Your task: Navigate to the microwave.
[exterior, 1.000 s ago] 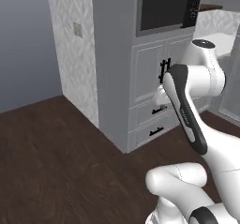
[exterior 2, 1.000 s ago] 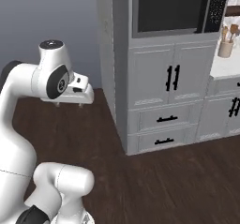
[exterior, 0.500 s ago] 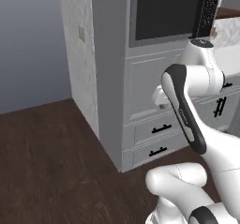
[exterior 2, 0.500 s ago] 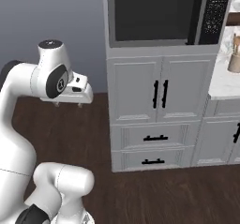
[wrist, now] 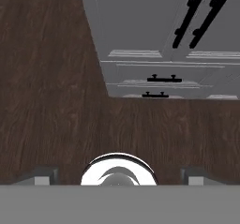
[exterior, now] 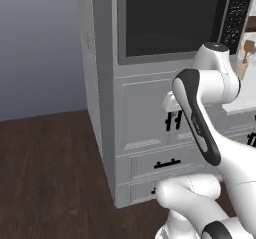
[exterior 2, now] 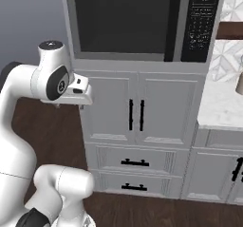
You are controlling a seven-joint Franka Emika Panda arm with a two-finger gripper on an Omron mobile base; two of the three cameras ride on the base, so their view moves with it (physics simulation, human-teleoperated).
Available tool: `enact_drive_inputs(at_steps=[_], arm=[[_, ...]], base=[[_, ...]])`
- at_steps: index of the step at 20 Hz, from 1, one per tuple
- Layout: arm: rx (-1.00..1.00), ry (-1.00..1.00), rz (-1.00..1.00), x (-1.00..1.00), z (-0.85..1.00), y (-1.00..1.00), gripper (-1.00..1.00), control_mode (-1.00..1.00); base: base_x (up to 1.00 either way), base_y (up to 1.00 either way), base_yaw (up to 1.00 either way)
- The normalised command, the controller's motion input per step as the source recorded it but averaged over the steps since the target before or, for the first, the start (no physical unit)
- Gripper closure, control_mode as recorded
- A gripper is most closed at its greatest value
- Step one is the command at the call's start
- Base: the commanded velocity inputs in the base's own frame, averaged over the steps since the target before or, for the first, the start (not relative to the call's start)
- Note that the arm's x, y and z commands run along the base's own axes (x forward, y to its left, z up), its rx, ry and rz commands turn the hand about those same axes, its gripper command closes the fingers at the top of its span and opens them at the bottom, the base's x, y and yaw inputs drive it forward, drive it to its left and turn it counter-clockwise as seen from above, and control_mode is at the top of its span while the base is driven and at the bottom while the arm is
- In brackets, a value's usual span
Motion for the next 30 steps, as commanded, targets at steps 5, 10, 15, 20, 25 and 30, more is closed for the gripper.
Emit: enact_drive_inputs(at_steps=[5, 10, 15, 20, 25, 30], arm=[[0.0, 0.0, 0.0, 0.0, 0.0, 0.0, -1.0, 1.0], [0.0, 0.0, 0.0, 0.0, 0.0, 0.0, -1.0, 1.0], [0.0, 0.0, 0.0, 0.0, 0.0, 0.0, -1.0, 1.0], [0.0, 0.0, 0.0, 0.0, 0.0, 0.0, -1.0, 1.0], [0.0, 0.0, 0.0, 0.0, 0.0, 0.0, -1.0, 1.0], [0.0, 0.0, 0.0, 0.0, 0.0, 0.0, -1.0, 1.0]], base=[[0.79, -1.0, 0.31], [0.27, -0.86, 0.02], [0.27, -0.38, -0.02], [0.92, 0.3, -0.04], [0.72, 0.34, -0.02], [0.03, 0.17, 0.01]])
